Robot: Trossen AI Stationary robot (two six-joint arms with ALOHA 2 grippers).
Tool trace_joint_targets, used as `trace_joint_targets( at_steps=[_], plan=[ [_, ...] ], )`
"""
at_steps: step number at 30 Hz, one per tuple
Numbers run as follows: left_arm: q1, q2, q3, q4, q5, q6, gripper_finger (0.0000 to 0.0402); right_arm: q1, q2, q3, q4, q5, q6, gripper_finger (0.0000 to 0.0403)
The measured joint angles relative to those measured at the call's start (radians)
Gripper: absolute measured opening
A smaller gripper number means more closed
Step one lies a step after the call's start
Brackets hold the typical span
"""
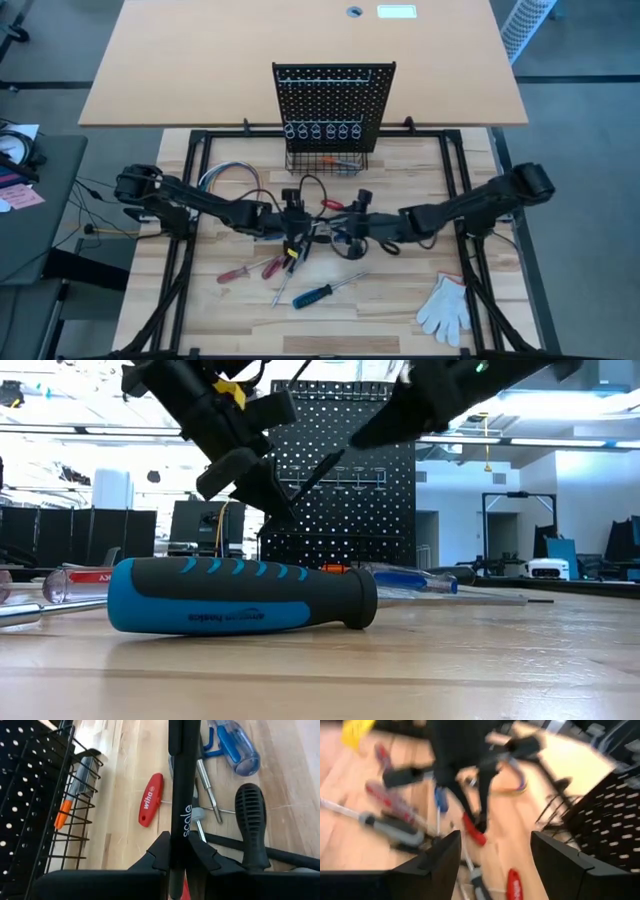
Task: Hang tools onto peg board
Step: Put the bottom black pen into the wire basket on the pegboard
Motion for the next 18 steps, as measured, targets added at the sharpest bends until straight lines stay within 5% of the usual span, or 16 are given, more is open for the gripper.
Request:
trace_joint_targets(
  at_steps=[9, 18],
  plan=[
    [0.0, 0.0, 0.0, -0.011, -0.001, -0.004, 0.002, -0.033, 0.106, 0.078, 0.005, -0.003, 0.001, 0.0193],
    [0.0, 0.0, 0.0, -0.009, -0.004, -0.014, 0.0023, -0.058, 0.11, 0.086, -0.021, -0.056, 0.075, 0.0069]
  ],
)
